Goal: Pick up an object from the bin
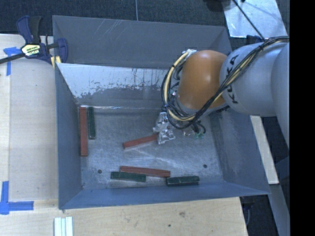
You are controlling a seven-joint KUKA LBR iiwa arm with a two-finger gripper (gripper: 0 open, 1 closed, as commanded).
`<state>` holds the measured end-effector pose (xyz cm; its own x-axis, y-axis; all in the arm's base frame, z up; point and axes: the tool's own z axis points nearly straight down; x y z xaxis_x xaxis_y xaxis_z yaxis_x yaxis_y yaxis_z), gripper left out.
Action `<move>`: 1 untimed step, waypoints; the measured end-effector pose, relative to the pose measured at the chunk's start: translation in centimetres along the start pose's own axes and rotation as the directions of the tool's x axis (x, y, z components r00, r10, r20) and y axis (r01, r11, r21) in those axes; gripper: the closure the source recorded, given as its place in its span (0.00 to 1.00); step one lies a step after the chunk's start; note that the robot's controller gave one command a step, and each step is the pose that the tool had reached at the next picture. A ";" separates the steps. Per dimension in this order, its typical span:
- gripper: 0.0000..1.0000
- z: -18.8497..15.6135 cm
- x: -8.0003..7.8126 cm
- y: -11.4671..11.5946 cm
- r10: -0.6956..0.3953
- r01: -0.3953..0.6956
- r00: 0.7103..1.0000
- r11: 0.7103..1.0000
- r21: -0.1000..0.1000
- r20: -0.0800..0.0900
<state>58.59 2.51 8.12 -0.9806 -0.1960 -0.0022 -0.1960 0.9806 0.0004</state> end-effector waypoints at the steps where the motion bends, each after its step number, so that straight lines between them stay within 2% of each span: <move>1: 1.00 -19.4 1.5 0.1 -0.024 0.024 1.000 1.000 0.001 0.000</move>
Offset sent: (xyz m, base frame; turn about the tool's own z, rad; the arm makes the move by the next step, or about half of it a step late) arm 0.0000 0.0000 0.0000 0.0000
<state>57.08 2.30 27.52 -0.9756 -0.2194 -0.0018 -0.2194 0.9756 -0.0003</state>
